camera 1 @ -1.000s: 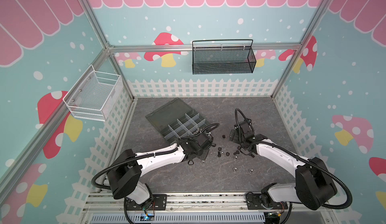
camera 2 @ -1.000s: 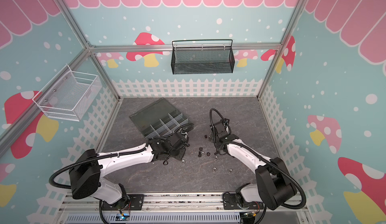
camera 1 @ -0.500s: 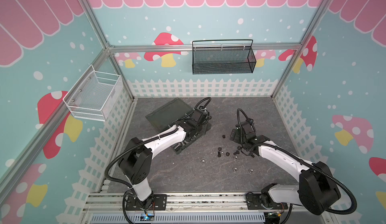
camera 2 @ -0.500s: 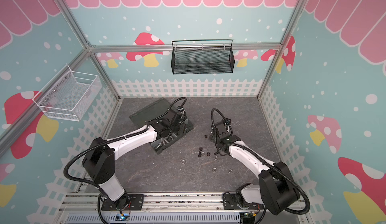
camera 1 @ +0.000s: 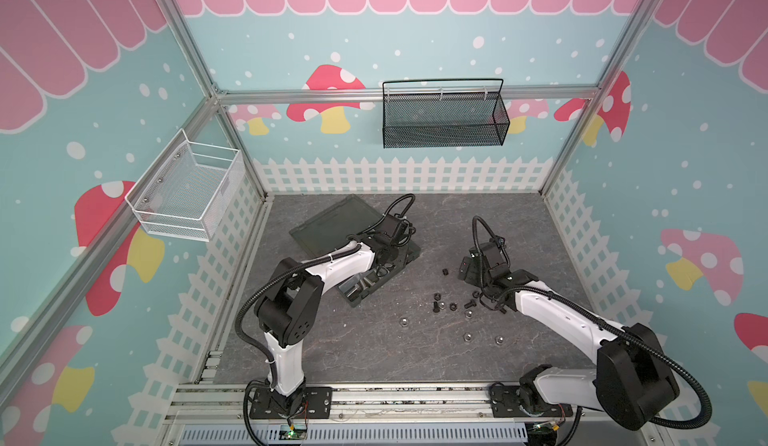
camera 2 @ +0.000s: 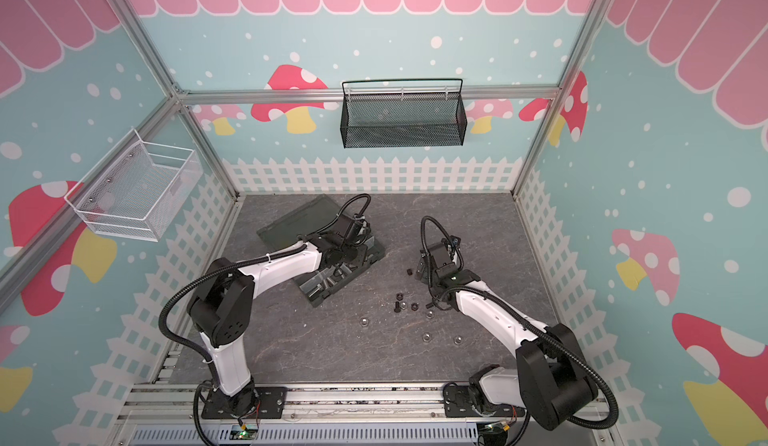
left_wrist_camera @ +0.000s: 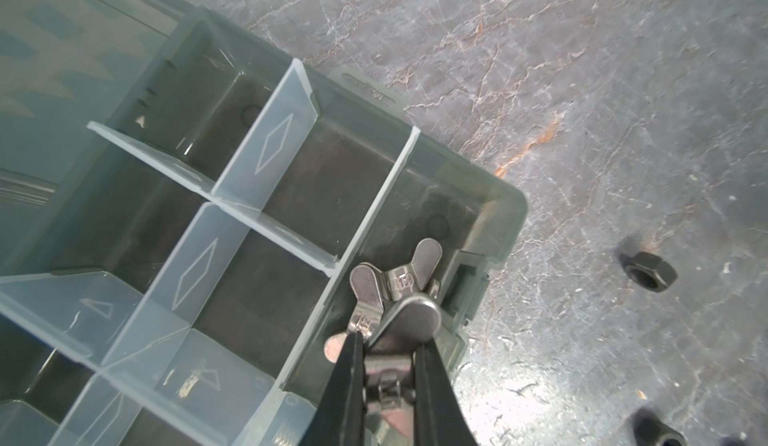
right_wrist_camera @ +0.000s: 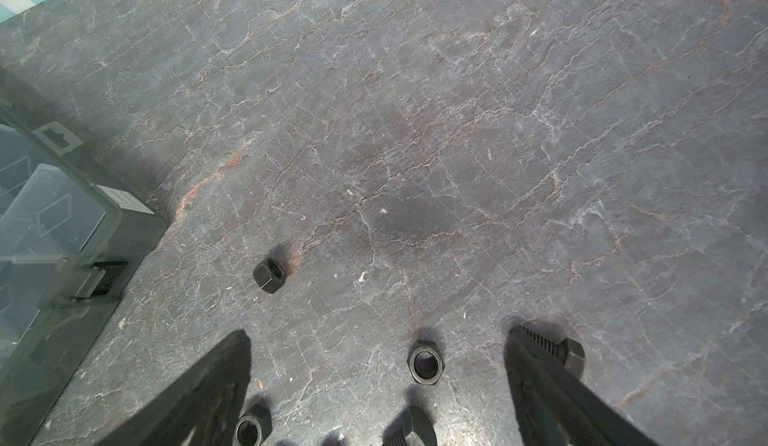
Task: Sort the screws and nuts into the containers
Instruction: 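Carry the wing nut with the left gripper over the wing-nut compartment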
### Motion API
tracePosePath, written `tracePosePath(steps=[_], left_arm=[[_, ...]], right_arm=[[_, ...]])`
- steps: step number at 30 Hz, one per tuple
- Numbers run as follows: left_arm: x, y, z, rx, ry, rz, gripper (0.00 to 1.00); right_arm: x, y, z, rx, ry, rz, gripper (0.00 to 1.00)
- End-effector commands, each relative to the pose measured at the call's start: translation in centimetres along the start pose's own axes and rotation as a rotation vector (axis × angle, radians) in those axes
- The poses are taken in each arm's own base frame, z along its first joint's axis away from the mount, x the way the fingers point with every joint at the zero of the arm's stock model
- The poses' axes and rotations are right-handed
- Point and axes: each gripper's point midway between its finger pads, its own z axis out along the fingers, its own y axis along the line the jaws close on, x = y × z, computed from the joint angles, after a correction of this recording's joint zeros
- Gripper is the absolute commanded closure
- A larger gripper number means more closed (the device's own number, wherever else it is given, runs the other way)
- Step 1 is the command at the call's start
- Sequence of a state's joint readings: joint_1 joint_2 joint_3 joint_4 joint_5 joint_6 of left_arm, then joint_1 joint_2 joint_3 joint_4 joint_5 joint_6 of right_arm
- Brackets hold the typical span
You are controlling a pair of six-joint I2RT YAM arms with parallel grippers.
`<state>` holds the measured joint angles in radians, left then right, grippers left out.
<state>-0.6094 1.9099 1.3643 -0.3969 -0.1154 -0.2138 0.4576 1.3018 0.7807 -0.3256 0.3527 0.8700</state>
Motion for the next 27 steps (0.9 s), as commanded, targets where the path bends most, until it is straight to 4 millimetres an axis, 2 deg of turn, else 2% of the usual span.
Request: tracePosePath(steps=[1,7,19,27], left_arm=[[-1.2,0.3,0.6,-0.006,-0.022,0.012,0.91],[-0.8,0.3,1.3,-0.003,-0.005,0.014,0.87],[-0.8,0.4,1.0,-0.004,-0.008,0.013,0.62],[-1.7,0.3,-0.7,0.006,-0.043,0.003,0.6]], right_arm=[[0.1,-1.0,-0.1,0.029,-0.002,0.023,0.04],[0.2,-1.1,-0.1,0.032,-0.004,0.024,0.04],[0.0,-0.8,-0.2,0.026,-0.003,0.024,0.04],[-0.2,-0.7,-0.3,0.022,-0.008,0.022,0.04]])
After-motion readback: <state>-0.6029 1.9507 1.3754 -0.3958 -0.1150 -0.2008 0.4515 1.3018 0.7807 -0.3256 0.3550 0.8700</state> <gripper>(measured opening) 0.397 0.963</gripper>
